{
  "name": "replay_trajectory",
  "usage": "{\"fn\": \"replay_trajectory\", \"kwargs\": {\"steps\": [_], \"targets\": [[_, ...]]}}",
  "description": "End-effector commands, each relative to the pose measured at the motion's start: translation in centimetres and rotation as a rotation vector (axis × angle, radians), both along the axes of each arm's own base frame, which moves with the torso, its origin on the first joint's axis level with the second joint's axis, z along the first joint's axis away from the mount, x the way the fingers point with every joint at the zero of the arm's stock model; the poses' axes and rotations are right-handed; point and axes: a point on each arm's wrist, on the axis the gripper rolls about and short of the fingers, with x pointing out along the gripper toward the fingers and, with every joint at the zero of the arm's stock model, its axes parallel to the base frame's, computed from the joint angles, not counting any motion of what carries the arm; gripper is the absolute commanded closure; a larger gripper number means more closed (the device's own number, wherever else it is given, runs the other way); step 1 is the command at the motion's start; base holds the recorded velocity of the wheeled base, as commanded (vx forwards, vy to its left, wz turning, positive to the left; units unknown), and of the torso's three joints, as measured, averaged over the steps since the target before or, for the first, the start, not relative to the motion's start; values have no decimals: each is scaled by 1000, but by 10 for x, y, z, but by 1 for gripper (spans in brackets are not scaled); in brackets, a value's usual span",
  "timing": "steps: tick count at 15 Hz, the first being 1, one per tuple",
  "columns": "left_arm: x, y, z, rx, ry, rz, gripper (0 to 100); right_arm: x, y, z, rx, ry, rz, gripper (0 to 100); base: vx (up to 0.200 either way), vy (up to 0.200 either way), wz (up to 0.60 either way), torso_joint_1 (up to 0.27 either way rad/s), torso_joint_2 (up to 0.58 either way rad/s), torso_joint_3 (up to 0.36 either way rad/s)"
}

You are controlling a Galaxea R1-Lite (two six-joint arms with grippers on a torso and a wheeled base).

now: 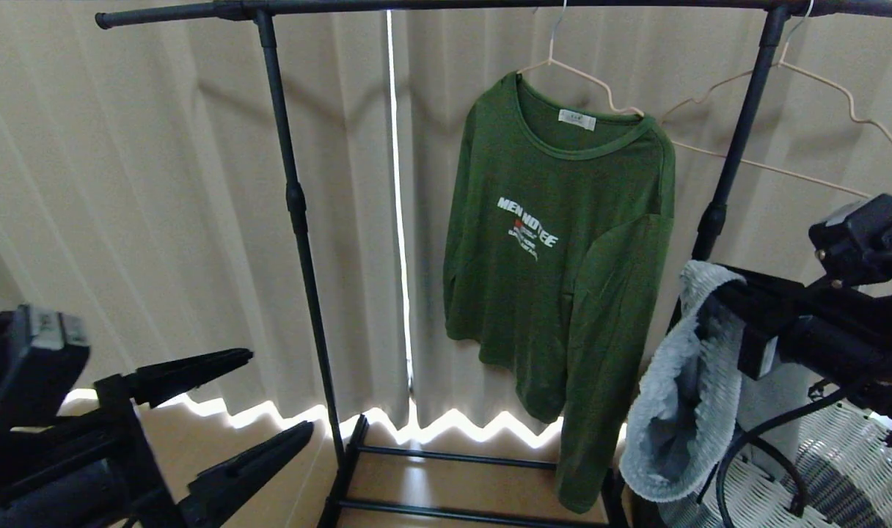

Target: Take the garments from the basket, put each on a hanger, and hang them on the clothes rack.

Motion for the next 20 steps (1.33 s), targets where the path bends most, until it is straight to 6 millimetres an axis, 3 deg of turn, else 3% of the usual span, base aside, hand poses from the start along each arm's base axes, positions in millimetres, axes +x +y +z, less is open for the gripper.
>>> {"fn": "replay_trajectory", "kwargs": {"steps": [1, 4, 5, 6, 8, 14, 20], "targets": [[34, -45, -5, -24, 150, -97, 0, 8, 13, 13, 45, -24, 40, 100, 0, 0, 0, 0, 0, 0], [54, -103, -7, -101, 286, -108, 0, 12, 33, 33, 163, -49, 114, 100, 0, 0, 0, 0, 0, 0], [55, -113, -10, -106, 305, -98, 0, 11, 35, 35, 178, -49, 138, 100, 0, 0, 0, 0, 0, 0], [55, -141, -18, -127, 345, -80, 0, 5, 39, 40, 208, -54, 197, 100, 0, 0, 0, 0, 0, 0], [56, -170, -31, -120, 385, -82, 0, 1, 40, 45, 221, -70, 247, 100, 0, 0, 0, 0, 0, 0], [73, -202, -69, -55, 417, -40, 0, -12, 44, 55, 302, -69, 346, 100, 0, 0, 0, 0, 0, 0], [69, -211, -77, -86, 392, -59, 0, -19, 41, 58, 315, -77, 393, 100, 0, 0, 0, 0, 0, 0]]}}
